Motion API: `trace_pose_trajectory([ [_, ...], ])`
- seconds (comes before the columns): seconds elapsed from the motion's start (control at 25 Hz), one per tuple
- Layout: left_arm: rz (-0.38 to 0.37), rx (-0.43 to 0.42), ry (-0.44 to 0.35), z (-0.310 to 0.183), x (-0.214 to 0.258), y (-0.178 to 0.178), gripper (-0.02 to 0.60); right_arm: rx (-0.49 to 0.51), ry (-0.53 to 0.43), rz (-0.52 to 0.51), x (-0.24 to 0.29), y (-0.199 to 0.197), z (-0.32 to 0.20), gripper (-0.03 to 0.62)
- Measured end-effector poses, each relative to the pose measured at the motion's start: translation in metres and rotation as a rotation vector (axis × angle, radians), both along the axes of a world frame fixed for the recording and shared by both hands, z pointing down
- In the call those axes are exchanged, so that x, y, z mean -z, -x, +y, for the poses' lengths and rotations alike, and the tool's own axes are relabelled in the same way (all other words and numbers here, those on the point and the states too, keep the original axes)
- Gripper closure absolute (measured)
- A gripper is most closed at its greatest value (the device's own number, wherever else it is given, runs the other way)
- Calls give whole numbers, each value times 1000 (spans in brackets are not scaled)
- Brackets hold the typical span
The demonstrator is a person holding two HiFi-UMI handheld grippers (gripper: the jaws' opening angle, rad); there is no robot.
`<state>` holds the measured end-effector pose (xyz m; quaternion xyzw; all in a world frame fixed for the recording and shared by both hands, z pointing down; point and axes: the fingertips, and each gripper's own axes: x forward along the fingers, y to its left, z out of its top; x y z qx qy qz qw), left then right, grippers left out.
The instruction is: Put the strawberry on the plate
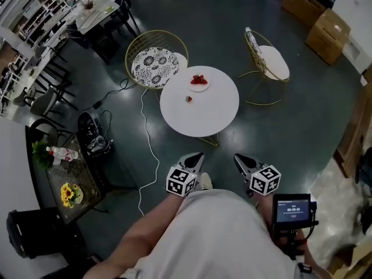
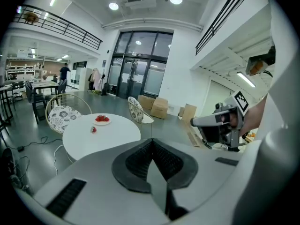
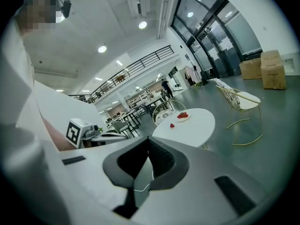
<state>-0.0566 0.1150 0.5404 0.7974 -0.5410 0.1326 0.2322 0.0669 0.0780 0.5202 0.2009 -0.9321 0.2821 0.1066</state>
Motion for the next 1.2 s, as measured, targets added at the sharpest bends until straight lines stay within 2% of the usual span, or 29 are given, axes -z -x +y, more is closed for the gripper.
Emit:
trace_pose_trajectory([
  [0.32,22,-7,-10,-25,4,47,574,19,-33,5,11,51,-30,588],
  [0.48,27,19,-4,-25,3,70,575,24,-38,14,14,69,-35,586],
  [0.84,44,59,11,-15,11,88,575,64,-15,34,24,86,-25,586],
  [1.04,27,92,34,-70,-11,101,574,127,17,28,-6,109,-78,586],
  [1.2,11,105,60,-98,-19,109,575,182,13,9,-7,127,-113,586],
])
